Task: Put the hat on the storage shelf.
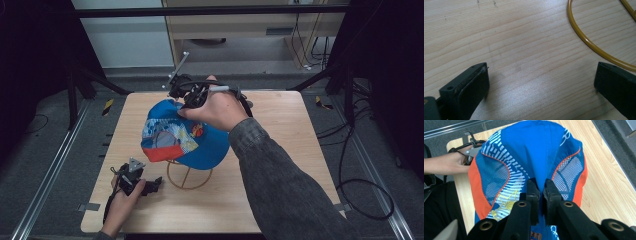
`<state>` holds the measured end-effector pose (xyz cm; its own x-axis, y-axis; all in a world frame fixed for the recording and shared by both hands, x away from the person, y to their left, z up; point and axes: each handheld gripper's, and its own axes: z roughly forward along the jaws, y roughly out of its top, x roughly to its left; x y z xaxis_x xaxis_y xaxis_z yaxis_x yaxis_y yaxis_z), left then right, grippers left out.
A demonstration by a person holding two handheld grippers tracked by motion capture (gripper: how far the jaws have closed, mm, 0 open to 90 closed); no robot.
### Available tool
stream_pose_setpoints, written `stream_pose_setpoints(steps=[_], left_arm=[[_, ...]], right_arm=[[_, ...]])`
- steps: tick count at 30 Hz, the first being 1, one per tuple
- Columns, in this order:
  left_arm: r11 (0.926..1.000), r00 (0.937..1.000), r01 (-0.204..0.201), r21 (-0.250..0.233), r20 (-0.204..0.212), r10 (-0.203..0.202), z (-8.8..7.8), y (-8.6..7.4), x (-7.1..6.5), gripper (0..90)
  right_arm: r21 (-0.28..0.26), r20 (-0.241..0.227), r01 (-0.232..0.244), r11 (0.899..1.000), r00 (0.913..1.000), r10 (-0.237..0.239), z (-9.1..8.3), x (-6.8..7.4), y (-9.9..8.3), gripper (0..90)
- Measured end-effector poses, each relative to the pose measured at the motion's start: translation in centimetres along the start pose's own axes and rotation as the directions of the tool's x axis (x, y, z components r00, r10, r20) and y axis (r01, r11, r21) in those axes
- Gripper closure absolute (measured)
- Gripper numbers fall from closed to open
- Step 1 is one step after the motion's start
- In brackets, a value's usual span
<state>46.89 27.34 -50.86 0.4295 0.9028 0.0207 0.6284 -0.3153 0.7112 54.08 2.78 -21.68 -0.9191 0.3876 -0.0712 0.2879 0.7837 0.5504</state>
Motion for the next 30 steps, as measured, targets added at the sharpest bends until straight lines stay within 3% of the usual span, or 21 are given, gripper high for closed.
stream_pose_setpoints(steps=[15, 30], left_arm=[[1.0000, 1.0000, -0.001, 0.000, 0.001, 0.001, 0.00, 0.00, -0.02, 0.0], [1.0000, 1.0000, -0.001, 0.000, 0.003, 0.001, 0.00, 0.00, -0.06, 0.0]], right_arm=[[0.011, -0.004, -0.002, 1.000, 1.0000, 0.002, 0.11, 0.05, -0.24, 73.9], [0.025, -0.010, -0.012, 1.000, 0.9999, 0.012, 0.24, 0.09, -0.49, 58.0]])
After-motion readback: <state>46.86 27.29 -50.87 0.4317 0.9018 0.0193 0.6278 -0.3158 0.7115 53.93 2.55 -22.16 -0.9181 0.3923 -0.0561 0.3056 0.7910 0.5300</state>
